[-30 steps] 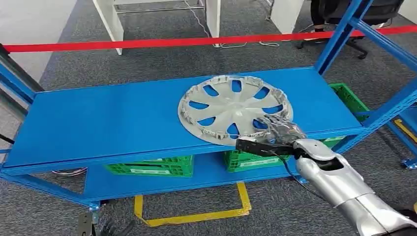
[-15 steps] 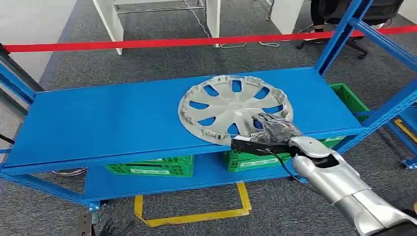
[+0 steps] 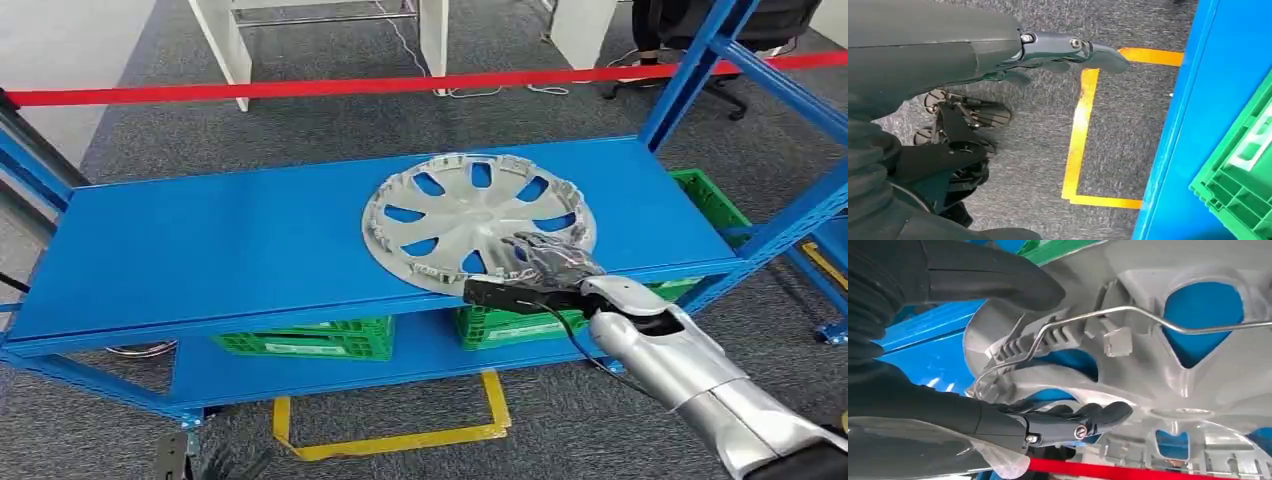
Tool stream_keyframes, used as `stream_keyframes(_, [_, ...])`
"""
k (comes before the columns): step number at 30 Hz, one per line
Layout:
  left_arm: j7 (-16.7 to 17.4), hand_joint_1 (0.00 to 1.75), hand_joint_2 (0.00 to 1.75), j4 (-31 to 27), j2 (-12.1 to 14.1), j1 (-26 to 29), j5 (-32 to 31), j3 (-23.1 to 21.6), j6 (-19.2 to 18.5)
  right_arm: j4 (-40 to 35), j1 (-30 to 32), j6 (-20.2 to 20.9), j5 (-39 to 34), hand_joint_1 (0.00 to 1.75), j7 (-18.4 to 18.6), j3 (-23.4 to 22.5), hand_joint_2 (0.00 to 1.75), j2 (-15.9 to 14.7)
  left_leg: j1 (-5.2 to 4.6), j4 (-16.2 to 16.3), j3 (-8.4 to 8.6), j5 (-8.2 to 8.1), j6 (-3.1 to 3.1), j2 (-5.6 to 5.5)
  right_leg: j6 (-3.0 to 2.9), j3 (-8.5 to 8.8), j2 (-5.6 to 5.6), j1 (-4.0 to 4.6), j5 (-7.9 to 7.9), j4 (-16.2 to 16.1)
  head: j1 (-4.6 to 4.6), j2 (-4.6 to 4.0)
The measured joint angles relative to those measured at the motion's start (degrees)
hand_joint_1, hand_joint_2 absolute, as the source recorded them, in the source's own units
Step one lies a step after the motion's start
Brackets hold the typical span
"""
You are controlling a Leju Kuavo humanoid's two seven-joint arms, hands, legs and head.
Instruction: Take the parts from the cabinet and place them on the table.
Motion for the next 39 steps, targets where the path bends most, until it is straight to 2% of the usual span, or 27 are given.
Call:
stream_keyframes(11, [0.0,0.0,1.75,0.0,0.1,-0.1,-0.5,0.0,-0.1,4.5,-1.5,-1.9,-4.3,0.03,-2.6,0.0,1.75,0.2,0.0,0.0,0.0,0.0,0.0,0.0,0.0,0.0,0.0,0.0,0.0,0.0,0.02,0.0])
stream_keyframes(12, [0.0,0.0,1.75,0.0,0.1,-0.1,-0.6,0.0,-0.2,5.0,-1.6,-2.0,-4.5,1.12,-2.7,-0.1,1.75,0.2,0.0,0.0,0.0,0.0,0.0,0.0,0.0,0.0,0.0,0.0,0.0,0.0,0.02,0.0])
stream_keyframes(13, [0.0,0.0,1.75,0.0,0.1,-0.1,-0.6,0.0,-0.2,5.5,-1.7,-2.0,-4.6,1.12,-2.8,-0.1,1.75,0.3,0.0,0.0,0.0,0.0,0.0,0.0,0.0,0.0,0.0,0.0,0.0,0.0,0.02,0.0])
stream_keyframes(14, [0.0,0.0,1.75,0.0,0.1,-0.1,-0.6,0.0,-0.2,5.9,-1.8,-2.1,-4.6,1.66,-2.9,-0.1,1.75,0.3,0.0,0.0,0.0,0.0,0.0,0.0,0.0,0.0,0.0,0.0,0.0,0.0,0.0,0.0])
stream_keyframes(15, [0.0,0.0,1.75,0.0,0.1,-0.2,-0.6,0.0,-0.2,6.4,-2.0,-2.1,-4.7,1.75,-3.1,-0.1,1.75,0.4,0.0,0.0,0.0,0.0,0.0,0.0,0.0,0.0,0.0,0.0,0.0,0.0,0.02,0.0])
stream_keyframes(32, [0.0,0.0,1.75,0.0,0.1,-0.3,-0.6,0.0,-0.3,9.2,-3.1,-2.5,-5.0,1.75,-4.0,0.0,1.75,1.1,0.0,0.0,0.01,0.0,0.0,-0.01,0.0,0.02,-0.01,0.0,0.0,0.0,0.02,0.0])
stream_keyframes(39, [0.0,0.0,1.75,0.0,0.1,-0.4,-0.7,0.0,-0.3,10.1,-3.6,-1.2,-6.0,1.75,-5.2,0.2,1.75,1.3,0.0,0.0,0.01,0.0,0.0,-0.01,0.0,0.02,-0.01,0.0,0.0,0.0,0.02,0.0])
